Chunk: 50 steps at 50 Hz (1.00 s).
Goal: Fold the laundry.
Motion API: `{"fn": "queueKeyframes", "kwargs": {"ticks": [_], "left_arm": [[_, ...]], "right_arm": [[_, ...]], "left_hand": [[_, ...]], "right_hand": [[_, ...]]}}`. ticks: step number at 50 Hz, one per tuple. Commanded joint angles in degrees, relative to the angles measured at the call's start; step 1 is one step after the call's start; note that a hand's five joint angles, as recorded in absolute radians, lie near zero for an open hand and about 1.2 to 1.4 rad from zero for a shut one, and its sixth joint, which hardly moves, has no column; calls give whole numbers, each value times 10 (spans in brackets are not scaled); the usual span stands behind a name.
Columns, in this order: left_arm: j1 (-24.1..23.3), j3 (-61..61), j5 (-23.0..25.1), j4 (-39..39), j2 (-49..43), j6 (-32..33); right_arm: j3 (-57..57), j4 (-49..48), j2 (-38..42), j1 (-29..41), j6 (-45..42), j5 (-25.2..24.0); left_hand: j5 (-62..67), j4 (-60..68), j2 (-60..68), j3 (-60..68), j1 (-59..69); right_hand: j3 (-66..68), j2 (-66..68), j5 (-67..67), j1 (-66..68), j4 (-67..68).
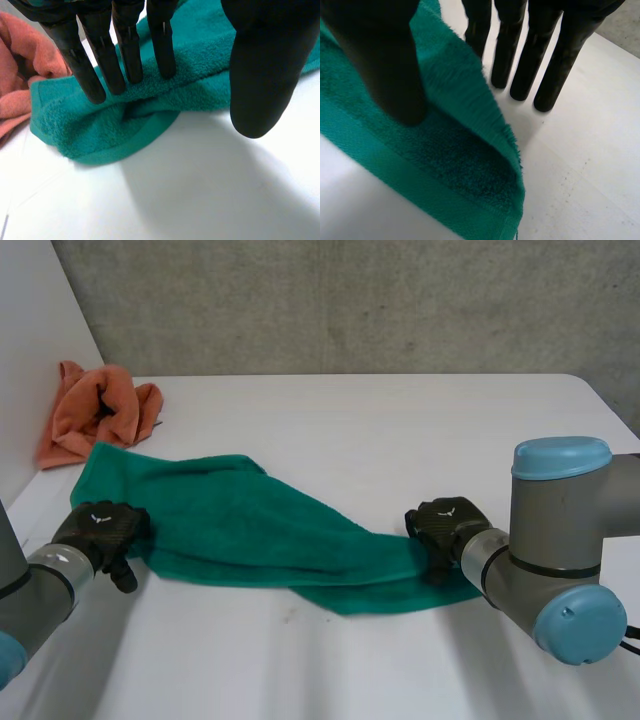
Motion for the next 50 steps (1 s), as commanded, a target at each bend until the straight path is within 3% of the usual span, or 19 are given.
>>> {"fn": "queueKeyframes", "kwargs": {"ticks": [1, 15, 27, 31, 33, 35, 41, 50], "left_arm": [[4, 3, -1, 20, -17, -2], [-8, 56, 1, 52, -78, -1], [-15, 150, 28, 45, -163, 17], [-29, 168, 27, 45, -167, 30], [-31, 170, 25, 45, -164, 30], [-33, 170, 20, 46, -160, 30], [-53, 159, -22, 40, -75, 21], [-60, 168, -12, -18, 126, -18]], "right_arm": [[-2, -18, -5, -1, 8, -1], [26, -30, -81, -5, 8, 1], [23, -28, -93, -16, 5, 1], [19, -28, -94, -18, 6, 3], [18, -28, -94, -19, 5, 4], [15, -27, -94, -22, 5, 5], [-4, -23, -102, -27, -1, 7], [-107, 89, -195, -59, -39, 6]], "left_hand": [[35, 32, 28, 27, 27], [35, 32, 28, 27, 27], [50, 47, 43, 42, 42], [226, 223, 219, 218, 218], [468, 465, 461, 460, 460], [512, 509, 505, 505, 504], [512, 509, 505, 505, 504], [512, 509, 505, 505, 504]], "right_hand": [[332, 329, 351, 382, 332], [332, 329, 351, 382, 332], [332, 329, 351, 382, 332], [332, 329, 351, 382, 332], [332, 329, 351, 382, 332], [332, 329, 351, 382, 332], [332, 329, 351, 382, 332], [332, 329, 351, 382, 332]]}}
